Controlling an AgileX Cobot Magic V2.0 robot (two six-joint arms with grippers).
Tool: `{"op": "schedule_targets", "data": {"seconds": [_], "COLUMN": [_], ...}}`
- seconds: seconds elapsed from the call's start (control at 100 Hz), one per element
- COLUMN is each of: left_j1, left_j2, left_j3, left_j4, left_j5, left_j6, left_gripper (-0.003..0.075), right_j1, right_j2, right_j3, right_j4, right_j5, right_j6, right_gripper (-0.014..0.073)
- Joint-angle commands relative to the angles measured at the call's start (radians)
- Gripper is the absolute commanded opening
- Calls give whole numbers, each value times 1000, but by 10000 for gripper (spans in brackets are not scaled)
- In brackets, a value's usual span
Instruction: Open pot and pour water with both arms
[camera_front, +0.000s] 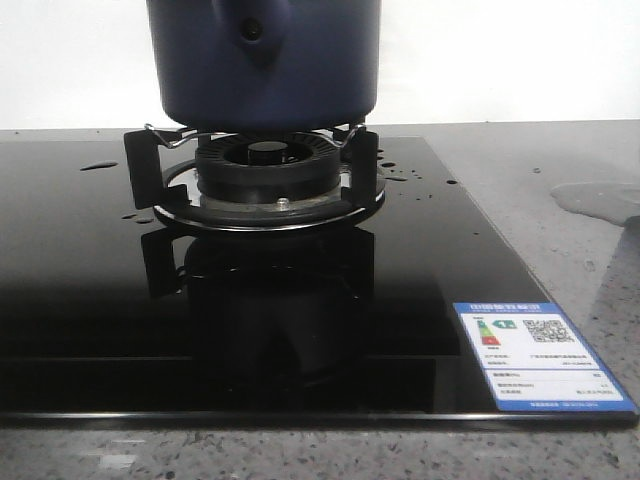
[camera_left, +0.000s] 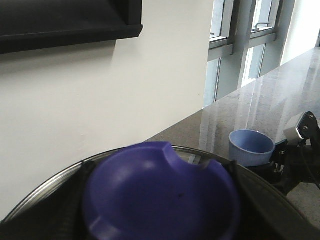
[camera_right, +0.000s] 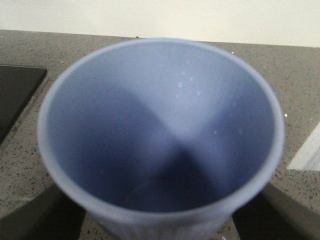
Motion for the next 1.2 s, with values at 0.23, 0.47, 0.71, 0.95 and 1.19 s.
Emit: {"op": "schedule_targets", "data": {"seconds": [0.23, 0.47, 0.71, 0.95, 1.19], "left_j1": [-9, -9, -9, -9, -9], "left_j2": [-18, -18, -18, -18, -2], "left_j3": [-34, -34, -34, -34, -34], "left_j4": [-78, -78, -78, -78, -155], "left_j5": [3, 11, 27, 37, 21], "left_j6": [-2, -2, -2, -2, 99], "left_gripper": [261, 261, 261, 261, 261], "right_j1": [4, 4, 4, 4, 4], "right_j2": [11, 51, 58, -21, -178], "right_j3": [-19, -19, -19, -19, -19], "right_j4": [-4, -4, -4, -4, -4], "right_j5": [-88, -44, -5, 11, 36], "right_j6": [16, 19, 19, 19, 19], "right_gripper": [361, 364, 413, 663, 655]}}
